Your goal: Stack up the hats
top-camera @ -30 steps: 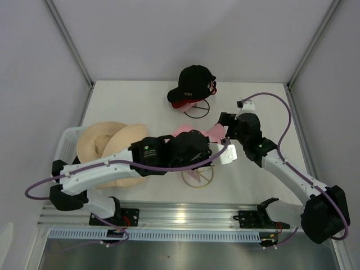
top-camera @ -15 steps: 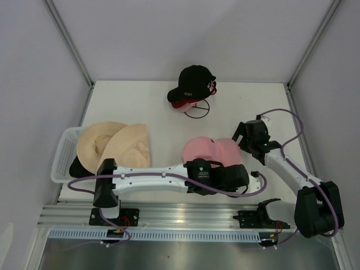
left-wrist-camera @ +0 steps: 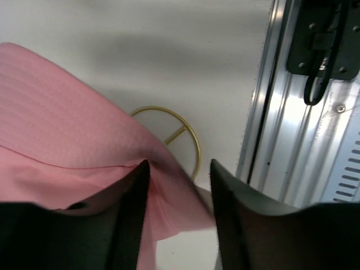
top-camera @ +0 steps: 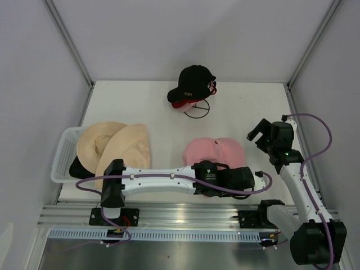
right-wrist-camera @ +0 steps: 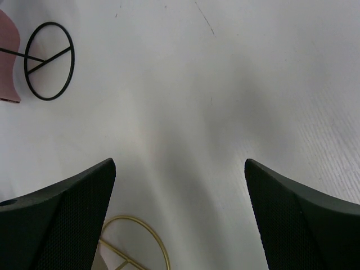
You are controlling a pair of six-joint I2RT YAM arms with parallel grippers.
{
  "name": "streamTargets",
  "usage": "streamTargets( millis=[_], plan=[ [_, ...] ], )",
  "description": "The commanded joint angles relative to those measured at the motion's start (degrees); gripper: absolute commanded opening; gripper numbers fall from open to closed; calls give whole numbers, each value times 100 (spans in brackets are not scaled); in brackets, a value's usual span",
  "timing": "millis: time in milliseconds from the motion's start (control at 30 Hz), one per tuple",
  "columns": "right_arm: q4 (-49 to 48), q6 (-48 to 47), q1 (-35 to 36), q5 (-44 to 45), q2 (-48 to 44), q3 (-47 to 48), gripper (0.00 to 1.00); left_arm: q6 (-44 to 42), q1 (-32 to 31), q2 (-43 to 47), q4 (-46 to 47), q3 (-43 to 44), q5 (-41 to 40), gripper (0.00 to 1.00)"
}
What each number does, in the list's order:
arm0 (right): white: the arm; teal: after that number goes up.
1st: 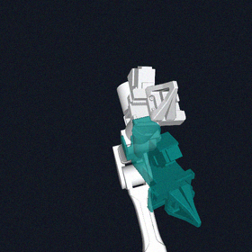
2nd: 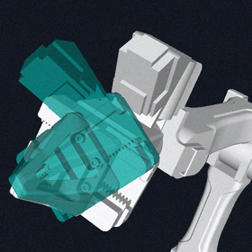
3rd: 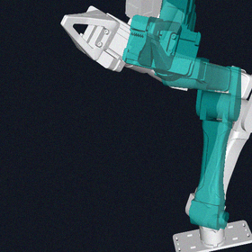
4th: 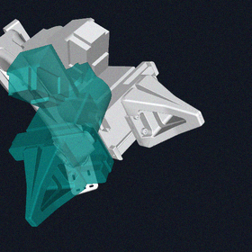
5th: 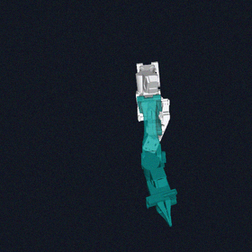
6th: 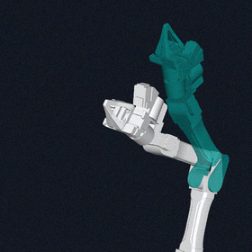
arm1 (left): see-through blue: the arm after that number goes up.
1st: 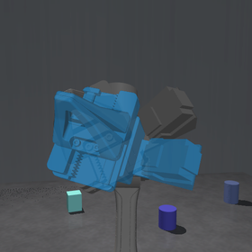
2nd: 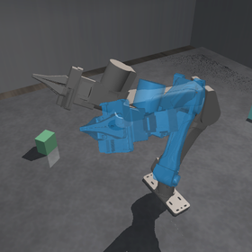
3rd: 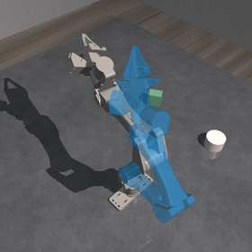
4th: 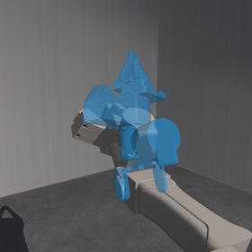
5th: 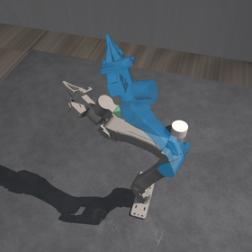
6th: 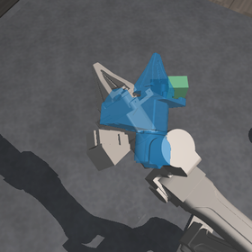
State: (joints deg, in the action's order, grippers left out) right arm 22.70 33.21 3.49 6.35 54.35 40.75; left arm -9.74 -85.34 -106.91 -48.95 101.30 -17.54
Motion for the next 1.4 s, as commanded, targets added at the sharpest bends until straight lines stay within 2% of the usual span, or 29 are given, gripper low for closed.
streamTargets(
  millis=[0,33,100,133,167,333,433,533,600,700,733,867,967,1100,1167,1267,1300,1367],
  plan=[
    [-72,-87,-287,-834,-64,249,100,218,-79,39,166,4,146,53],
    [-125,-78,-331,-1255,-99,301,99,244,-79,100,201,22,120,67],
    [-265,18,-454,-1827,-257,354,99,288,-79,328,324,22,67,83],
    [-309,62,-454,-1987,-310,441,99,297,-71,416,351,74,40,95],
    [-319,106,-454,-2128,-363,495,99,314,-79,582,403,118,23,99],
    [146,124,-454,-2516,-750,750,99,533,96,1040,658,189,215,100],
    [428,80,-454,-2647,-1047,785,99,1156,526,1409,606,320,443,100],
    [604,89,-454,-2814,-1303,750,99,1895,1237,2190,895,67,1120,100],
    [570,194,-454,-3024,-1435,610,95,2317,1781,2691,1351,-494,1288,100],
    [341,589,-454,-3218,-1576,347,86,2818,2450,3614,1870,-1189,736,100],
    [314,694,-454,-3254,-1559,198,84,2976,2617,4016,1958,-1722,560,99],
    [209,1020,-445,-3263,-1550,-163,83,4084,3584,4870,2195,-2745,409,99],
    [-98,1231,-393,-3429,-1559,-436,81,4577,4225,5250,2337,-3493,620,100],
    [-222,1258,28,-3211,-1261,-454,79,4841,4473,5295,2363,-3985,725,100],
    [-449,1293,239,-3210,-1164,-489,70,4929,4561,5286,2469,-4178,822,99],
    [-504,1250,450,-2983,-970,-516,32,5017,4666,5260,2565,-4319,857,100],
    [-468,1197,477,-2677,-935,-559,13,5034,4702,5268,2574,-4381,858,100],
    [-189,890,530,-2072,-838,-612,0,5087,4789,5303,2610,-4443,770,99]
  ],
)
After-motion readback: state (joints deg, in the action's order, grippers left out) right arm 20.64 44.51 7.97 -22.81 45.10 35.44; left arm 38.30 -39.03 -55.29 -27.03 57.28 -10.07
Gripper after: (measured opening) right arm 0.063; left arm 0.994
